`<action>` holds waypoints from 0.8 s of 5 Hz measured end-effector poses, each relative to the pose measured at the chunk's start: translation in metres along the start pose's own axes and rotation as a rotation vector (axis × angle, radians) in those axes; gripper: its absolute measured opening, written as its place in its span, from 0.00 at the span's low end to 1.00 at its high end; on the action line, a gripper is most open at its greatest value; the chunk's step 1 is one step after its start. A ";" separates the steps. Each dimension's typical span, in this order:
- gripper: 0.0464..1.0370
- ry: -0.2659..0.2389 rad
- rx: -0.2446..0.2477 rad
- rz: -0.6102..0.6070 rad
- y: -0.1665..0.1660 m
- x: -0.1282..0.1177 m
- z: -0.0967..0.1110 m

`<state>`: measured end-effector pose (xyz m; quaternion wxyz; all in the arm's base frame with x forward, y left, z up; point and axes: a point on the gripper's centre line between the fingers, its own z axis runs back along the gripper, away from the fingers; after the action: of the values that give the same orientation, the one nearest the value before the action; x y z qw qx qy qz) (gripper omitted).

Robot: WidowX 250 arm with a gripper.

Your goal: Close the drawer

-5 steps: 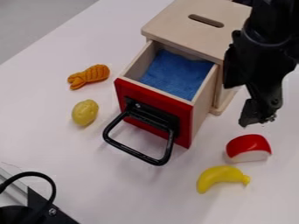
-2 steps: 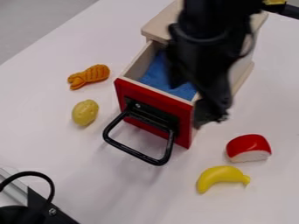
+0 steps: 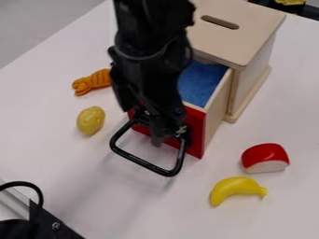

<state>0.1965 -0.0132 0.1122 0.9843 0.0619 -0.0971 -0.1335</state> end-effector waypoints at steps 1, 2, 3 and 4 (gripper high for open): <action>0.96 0.030 -0.020 0.097 0.010 -0.008 -0.015; 0.96 0.058 -0.065 0.158 0.015 -0.010 -0.033; 0.96 0.036 -0.092 0.210 0.017 -0.005 -0.040; 0.96 0.022 -0.122 0.246 0.019 0.001 -0.046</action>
<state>0.2116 0.0095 0.0706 0.9962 -0.0091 -0.0848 -0.0168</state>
